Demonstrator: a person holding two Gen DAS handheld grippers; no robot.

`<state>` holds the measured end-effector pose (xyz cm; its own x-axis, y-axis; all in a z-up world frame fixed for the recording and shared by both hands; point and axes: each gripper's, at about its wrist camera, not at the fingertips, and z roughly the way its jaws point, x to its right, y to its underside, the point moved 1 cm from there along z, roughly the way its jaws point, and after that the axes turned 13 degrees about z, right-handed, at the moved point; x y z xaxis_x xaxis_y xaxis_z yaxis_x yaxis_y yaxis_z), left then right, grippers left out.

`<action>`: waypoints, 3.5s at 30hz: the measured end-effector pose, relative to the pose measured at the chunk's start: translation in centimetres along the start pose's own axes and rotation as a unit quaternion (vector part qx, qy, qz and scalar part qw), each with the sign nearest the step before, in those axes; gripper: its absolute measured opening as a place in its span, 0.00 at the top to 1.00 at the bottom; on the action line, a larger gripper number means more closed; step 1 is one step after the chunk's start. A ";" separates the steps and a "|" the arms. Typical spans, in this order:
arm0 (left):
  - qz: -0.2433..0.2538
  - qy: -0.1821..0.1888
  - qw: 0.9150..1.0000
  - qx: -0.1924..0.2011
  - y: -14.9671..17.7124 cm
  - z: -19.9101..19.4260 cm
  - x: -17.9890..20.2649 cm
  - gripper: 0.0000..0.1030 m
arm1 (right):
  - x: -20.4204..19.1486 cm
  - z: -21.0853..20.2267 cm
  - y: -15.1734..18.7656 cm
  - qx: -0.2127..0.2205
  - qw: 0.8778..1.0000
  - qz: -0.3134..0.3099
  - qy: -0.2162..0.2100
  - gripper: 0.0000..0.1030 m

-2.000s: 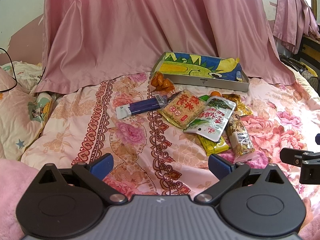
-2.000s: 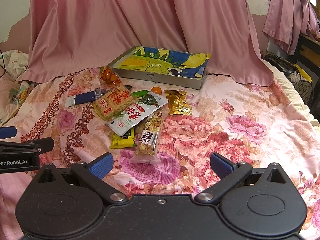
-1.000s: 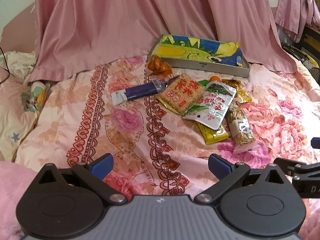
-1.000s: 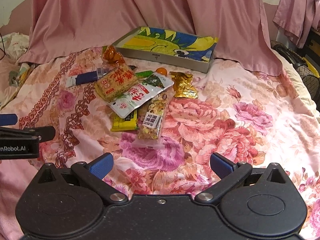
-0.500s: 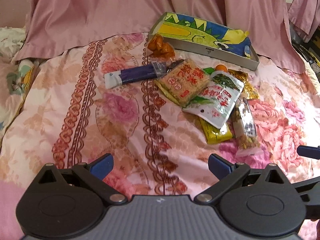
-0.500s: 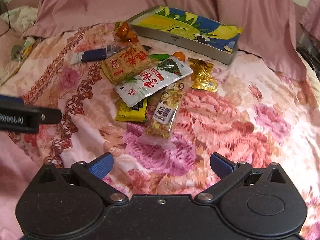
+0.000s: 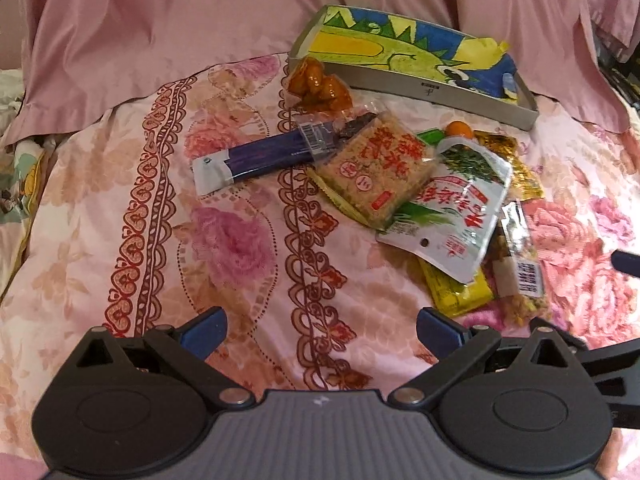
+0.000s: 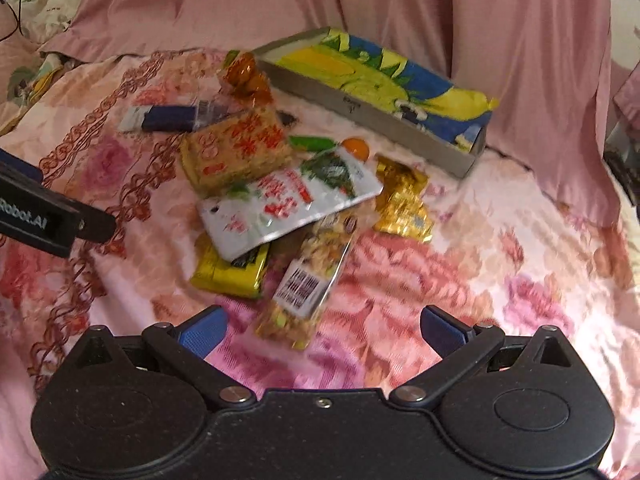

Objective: Organize snacks
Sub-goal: 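Reach the left tool to the white-green pouch while the right tool reaches the nut bar, then close the left tool on the white-green pouch while the right tool grips the nut bar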

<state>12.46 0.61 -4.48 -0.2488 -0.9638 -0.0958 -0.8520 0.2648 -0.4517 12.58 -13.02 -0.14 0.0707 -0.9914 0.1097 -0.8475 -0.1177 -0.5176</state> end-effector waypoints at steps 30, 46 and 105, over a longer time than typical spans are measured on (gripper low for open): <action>0.068 0.174 0.981 0.055 -6.3 5.4 1.7 0.06 | 0.0 4.4 -1.1 -0.006 1.000 0.021 -0.013 0.17; 0.086 0.196 0.975 0.061 -7.9 8.3 3.3 0.20 | -0.3 5.5 -0.7 -0.023 0.999 0.031 -0.027 0.37; 0.055 0.218 0.973 0.055 -8.4 10.7 3.3 0.35 | 0.9 6.3 -1.6 -0.053 0.995 0.085 -0.026 0.62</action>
<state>23.77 -5.11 -10.49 -0.5278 -0.8186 0.2265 -0.7608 0.3370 -0.5547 17.30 -14.04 -4.54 -0.0540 -0.9984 -0.0168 -0.8996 0.0560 -0.4332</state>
